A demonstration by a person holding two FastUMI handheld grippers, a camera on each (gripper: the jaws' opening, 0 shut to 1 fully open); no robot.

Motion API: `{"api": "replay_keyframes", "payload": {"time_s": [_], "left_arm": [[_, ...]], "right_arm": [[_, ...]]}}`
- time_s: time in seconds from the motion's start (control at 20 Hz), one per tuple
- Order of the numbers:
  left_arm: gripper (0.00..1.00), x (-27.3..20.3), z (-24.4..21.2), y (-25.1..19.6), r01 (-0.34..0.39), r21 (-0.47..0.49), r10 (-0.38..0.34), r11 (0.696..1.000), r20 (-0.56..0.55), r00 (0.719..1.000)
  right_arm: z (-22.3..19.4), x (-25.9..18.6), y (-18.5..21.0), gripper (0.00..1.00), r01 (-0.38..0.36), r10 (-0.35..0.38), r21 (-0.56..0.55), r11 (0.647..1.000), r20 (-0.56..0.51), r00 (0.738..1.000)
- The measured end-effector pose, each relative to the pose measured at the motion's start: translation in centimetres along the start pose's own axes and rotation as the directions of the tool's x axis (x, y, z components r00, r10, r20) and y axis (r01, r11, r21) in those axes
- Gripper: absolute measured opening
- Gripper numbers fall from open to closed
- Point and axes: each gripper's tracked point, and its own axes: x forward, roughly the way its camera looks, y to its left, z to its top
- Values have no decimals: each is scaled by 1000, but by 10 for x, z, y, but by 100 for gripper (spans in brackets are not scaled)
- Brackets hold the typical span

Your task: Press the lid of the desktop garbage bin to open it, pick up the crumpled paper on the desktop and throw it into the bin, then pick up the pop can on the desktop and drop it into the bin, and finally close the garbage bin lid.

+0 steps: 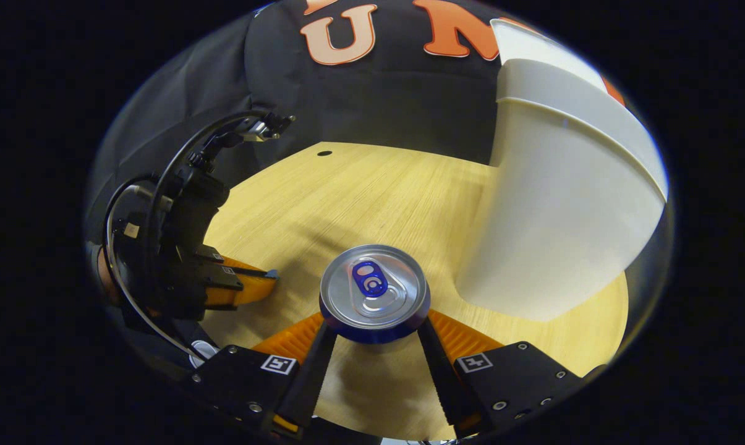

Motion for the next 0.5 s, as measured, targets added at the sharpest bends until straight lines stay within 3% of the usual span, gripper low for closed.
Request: {"api": "replay_keyframes", "payload": {"time_s": [0.4,0.5], "left_arm": [[16,-63,202,-8,-13,8,12,1000,59,998],[16,-68,218,-9,-14,14,14,1000,66,998]], "right_arm": [[-19,-18,-41,79,43,-43,19,999,14,999],[-24,-15,-47,80,54,-55,21,998,18,998]]}}
